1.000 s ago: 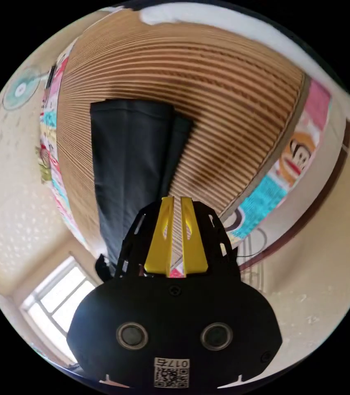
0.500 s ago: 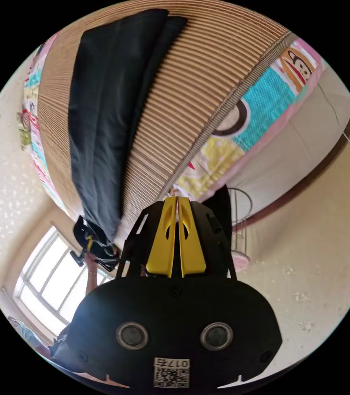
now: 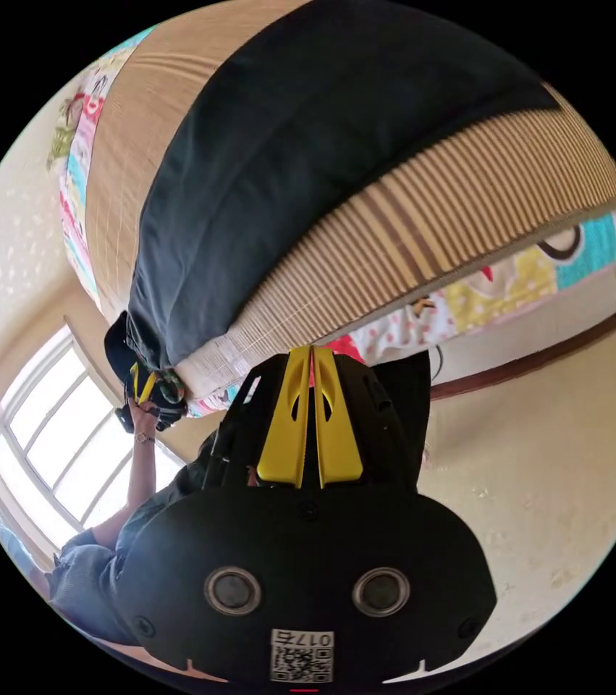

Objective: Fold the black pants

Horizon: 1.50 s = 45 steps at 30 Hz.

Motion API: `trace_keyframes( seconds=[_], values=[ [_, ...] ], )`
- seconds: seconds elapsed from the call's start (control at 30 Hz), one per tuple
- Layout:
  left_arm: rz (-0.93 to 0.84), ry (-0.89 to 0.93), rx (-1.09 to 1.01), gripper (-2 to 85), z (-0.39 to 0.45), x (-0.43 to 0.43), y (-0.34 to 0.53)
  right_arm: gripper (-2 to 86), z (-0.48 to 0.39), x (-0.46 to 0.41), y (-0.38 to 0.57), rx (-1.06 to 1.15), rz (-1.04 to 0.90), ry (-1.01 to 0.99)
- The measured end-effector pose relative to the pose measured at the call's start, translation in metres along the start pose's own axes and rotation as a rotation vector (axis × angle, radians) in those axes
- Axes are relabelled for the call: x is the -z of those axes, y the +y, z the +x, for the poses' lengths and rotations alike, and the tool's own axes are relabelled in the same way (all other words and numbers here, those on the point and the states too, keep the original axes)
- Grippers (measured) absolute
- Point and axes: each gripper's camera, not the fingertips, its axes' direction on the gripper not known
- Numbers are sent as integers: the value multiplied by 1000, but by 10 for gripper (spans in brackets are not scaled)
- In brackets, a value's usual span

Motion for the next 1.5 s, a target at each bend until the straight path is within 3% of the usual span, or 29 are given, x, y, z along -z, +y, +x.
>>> trace_keyframes(
  seconds=[0.2,0.43,0.47,0.57,0.73,0.87,1.0,1.07,1.27,1.37,1.5],
  values=[
    [-20,341,248,178,-74,-57,38,4,-39,-7,-22,96,-92,49],
    [-124,747,304,109,-97,-107,15,4,-45,4,-38,142,-94,-12],
    [-125,785,258,105,-91,-104,13,4,-42,5,-43,134,-97,-47],
    [-166,845,-139,100,-23,-72,15,3,-32,10,-51,114,-70,-140],
    [-280,664,-719,103,164,-49,98,4,-10,24,-54,69,-11,-266],
    [-409,543,-975,118,262,-97,190,3,21,44,-55,12,46,-342],
    [-692,496,-1185,80,297,-177,277,3,54,68,-58,-34,95,-382],
    [-699,437,-1147,76,289,-195,283,3,69,83,-61,-50,106,-339],
    [-364,94,-565,139,199,-219,220,4,38,106,-86,133,126,-279],
    [-445,42,-385,174,167,-265,202,3,-14,108,-99,321,126,-253],
    [-729,156,-243,154,150,-342,214,3,-76,99,-117,451,84,-96]
  ],
)
